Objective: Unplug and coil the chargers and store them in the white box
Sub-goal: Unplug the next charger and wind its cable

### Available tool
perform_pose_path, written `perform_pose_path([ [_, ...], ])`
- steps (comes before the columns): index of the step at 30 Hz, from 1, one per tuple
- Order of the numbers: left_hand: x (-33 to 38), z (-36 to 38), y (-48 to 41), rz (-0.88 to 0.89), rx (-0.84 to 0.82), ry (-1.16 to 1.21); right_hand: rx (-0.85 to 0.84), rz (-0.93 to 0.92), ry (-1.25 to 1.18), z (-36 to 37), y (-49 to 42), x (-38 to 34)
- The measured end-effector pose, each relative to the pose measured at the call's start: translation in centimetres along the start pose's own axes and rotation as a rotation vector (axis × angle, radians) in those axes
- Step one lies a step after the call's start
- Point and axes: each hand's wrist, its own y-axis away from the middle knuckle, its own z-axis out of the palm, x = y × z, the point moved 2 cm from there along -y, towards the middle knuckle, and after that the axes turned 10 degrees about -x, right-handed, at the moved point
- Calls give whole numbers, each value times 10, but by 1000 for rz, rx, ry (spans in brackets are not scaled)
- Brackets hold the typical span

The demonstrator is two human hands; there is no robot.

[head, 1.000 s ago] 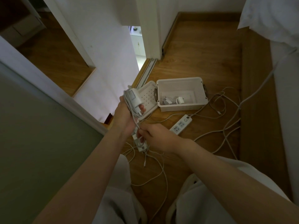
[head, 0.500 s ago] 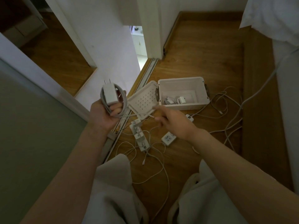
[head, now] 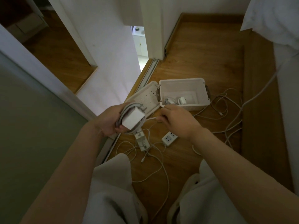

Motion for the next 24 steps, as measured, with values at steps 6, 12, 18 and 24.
perform_pose_path([
  [6, 6, -22, 10, 24, 35, -42, 39, 13, -37, -16, -1, -8],
  [12, 9, -20, 8, 66, 21, 10, -2, 131, -348, -32, 0, 0],
  [18, 6, -2, -3, 20, -47, -351, 145, 214, 150, -34, -1, -19],
  [24, 0, -9, -1, 46, -6, -456, 61, 201, -533, -31, 5, -14],
])
